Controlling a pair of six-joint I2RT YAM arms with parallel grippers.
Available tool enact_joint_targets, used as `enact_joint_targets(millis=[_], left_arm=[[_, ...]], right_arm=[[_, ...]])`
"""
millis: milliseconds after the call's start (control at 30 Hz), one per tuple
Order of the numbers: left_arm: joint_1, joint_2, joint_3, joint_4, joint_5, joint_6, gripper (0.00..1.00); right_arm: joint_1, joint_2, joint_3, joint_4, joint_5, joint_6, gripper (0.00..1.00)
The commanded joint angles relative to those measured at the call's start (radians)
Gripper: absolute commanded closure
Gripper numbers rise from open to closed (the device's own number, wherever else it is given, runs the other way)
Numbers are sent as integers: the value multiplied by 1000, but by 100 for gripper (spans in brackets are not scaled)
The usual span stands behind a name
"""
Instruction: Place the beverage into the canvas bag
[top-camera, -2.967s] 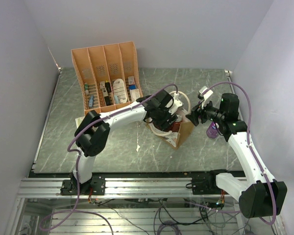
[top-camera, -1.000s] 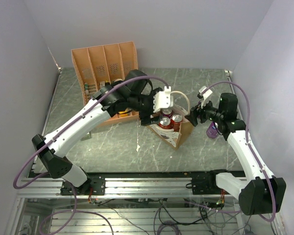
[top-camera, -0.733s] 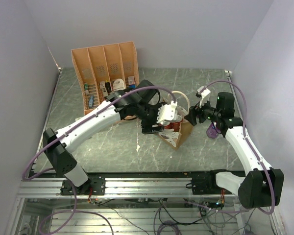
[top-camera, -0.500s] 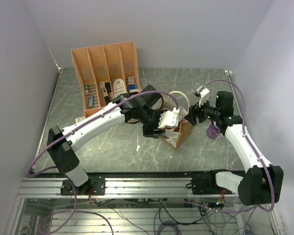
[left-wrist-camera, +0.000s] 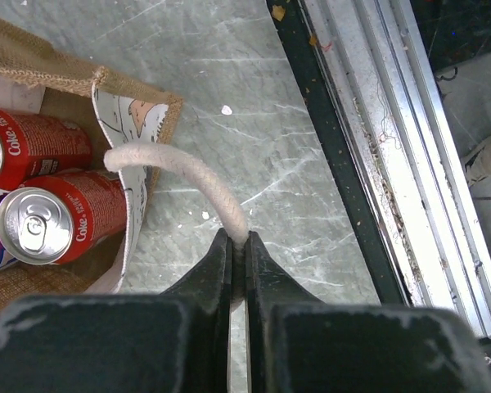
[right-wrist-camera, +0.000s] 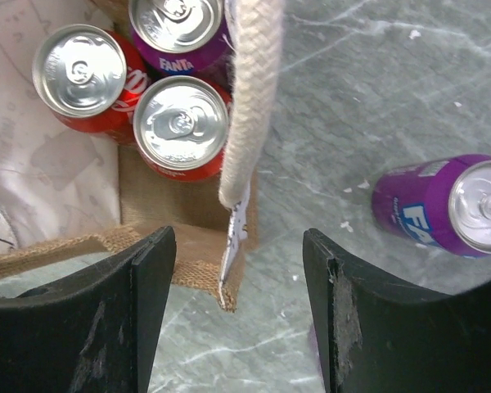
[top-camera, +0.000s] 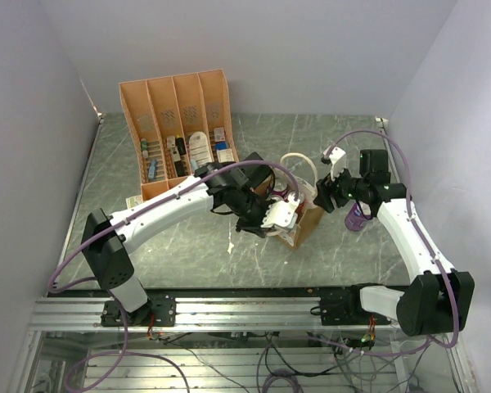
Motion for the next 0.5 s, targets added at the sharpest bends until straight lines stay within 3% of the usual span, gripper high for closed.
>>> enact_joint_targets(millis=[0, 267, 467], left_arm=[[-10, 5, 33, -51, 77, 53, 93], [-12, -29, -41, -38, 47, 85, 93], [-13, -28, -73, 1, 30, 68, 93]], right_arm=[[0, -19, 47, -75, 109, -61, 38], [-1, 24, 113, -169, 178, -166, 39], [-1, 31, 167, -192, 28, -105, 37]])
